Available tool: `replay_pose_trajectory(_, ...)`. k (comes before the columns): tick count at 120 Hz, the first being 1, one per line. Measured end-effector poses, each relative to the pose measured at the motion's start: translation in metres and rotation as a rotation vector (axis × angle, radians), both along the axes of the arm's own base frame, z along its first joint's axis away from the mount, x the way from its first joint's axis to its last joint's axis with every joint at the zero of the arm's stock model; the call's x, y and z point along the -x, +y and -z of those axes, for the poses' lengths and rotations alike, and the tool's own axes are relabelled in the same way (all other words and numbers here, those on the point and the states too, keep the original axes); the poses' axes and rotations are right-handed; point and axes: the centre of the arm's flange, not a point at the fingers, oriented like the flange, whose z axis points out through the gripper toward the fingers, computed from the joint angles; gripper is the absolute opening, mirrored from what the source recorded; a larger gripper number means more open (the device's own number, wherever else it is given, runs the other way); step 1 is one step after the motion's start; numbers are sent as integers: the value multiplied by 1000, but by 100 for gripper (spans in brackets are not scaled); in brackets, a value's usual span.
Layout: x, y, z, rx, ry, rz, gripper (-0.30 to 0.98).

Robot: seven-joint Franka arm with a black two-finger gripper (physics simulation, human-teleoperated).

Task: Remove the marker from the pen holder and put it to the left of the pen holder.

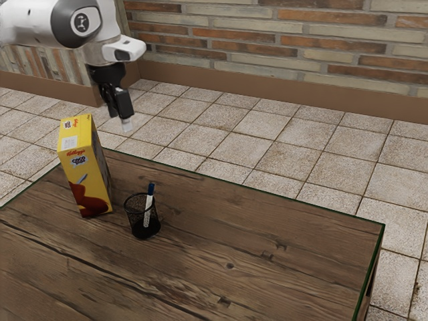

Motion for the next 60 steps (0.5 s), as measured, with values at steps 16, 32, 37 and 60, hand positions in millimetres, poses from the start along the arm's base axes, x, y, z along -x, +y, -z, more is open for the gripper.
replay_pose_trajectory(16,-1,-13,0,4,-4,99,69)
replay_pose_trajectory(32,-26,-22,68,-31,115,183,69)
replay_pose_trajectory(37,-32,-21,89,-50,152,204,69)
replay_pose_trajectory(60,-32,-30,185,-112,337,309,69)
